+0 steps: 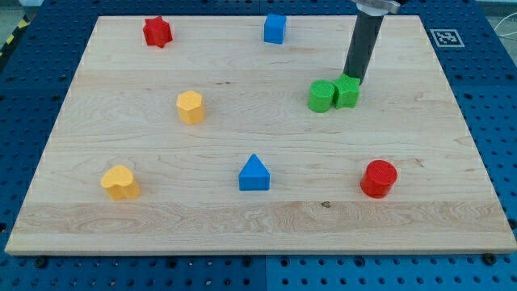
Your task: Point your arm towards red star
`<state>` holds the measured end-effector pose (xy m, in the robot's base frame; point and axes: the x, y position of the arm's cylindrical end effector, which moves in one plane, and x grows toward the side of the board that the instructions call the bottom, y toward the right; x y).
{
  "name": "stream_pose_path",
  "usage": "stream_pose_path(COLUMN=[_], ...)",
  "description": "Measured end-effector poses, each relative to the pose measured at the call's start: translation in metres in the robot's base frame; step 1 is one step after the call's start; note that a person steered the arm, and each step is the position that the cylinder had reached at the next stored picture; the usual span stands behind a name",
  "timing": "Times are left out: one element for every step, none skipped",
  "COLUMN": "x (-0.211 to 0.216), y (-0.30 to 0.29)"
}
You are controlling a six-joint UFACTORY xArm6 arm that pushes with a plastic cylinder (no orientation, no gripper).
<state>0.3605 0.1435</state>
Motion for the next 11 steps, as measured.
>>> stream_pose_path(x=[-0.002, -0.002, -0.002, -0.006, -0.018, -0.035, -0.039, -0.045, -0.048, -0.044, -0.041], y=[0.013, 0.032, 0.032, 0.023, 0.012, 0.006, -0.023, -0.057, -0.1, -0.142, -0.182])
